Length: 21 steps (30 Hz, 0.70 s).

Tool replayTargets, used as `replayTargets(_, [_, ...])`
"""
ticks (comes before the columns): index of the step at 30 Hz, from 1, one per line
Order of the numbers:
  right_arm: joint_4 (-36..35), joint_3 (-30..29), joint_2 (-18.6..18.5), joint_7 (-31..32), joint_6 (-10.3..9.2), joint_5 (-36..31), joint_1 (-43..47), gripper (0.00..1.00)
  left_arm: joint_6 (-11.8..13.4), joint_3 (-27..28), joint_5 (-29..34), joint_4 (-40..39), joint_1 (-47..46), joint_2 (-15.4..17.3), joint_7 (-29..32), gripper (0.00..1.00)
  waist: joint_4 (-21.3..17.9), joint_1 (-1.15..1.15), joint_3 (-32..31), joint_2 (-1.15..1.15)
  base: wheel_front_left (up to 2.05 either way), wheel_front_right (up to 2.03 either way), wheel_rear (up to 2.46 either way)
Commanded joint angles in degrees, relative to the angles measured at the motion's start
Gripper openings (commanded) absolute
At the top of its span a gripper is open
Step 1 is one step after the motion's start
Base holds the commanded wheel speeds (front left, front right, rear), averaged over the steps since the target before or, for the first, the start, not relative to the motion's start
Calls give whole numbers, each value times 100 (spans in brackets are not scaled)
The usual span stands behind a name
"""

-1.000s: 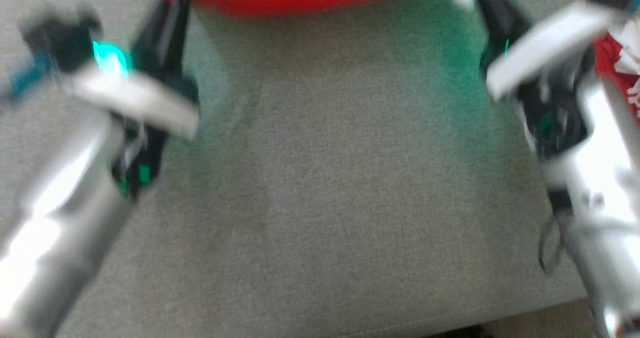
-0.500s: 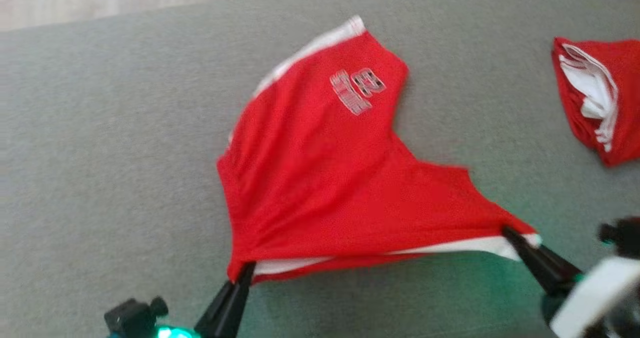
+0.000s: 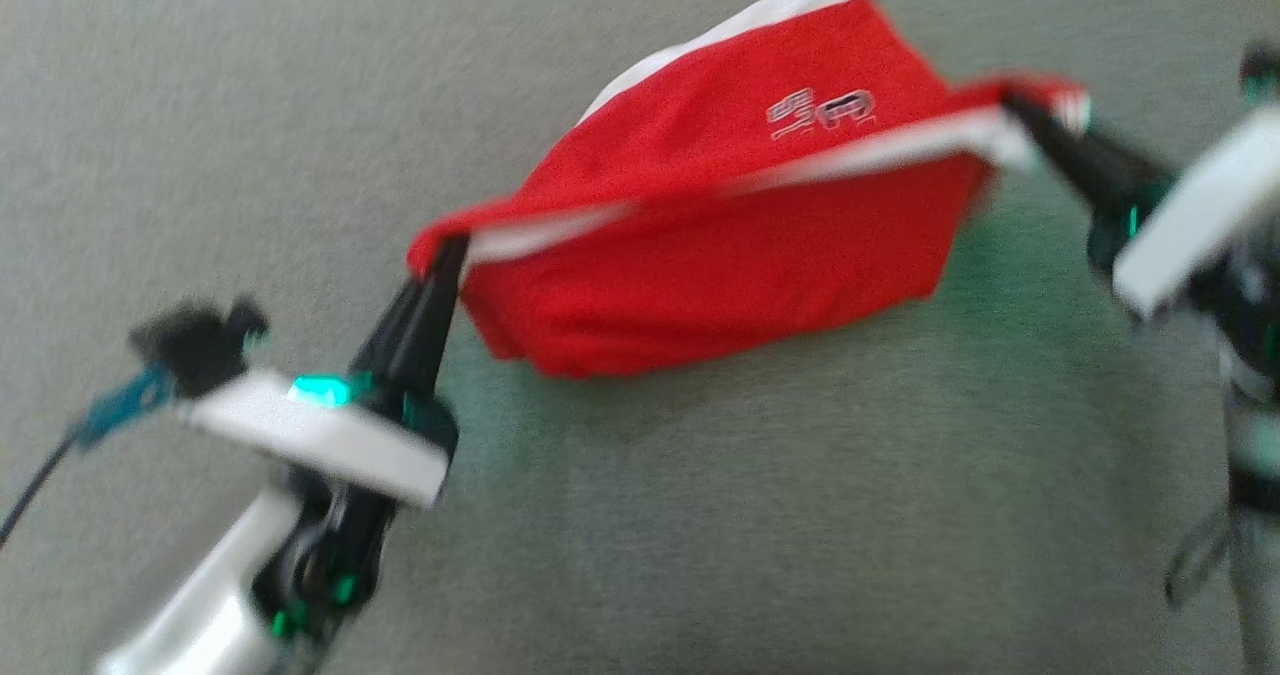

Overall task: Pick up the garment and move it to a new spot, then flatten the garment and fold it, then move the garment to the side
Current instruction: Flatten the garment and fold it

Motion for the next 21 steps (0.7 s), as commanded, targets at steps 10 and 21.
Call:
replayTargets(10, [1628, 9, 313, -58, 39, -774, -1874, 0, -52, -119, 473, 1964, -1713, -1053, 64, 0, 885, -2, 786, 0, 0, 0, 0])
replayTargets(21, [2359, 186, 162, -875, 39, -1207, -2204, 100, -254, -288, 777, 3041, -2169, -1421, -181, 100, 807, -2, 891, 0, 0, 0, 0])
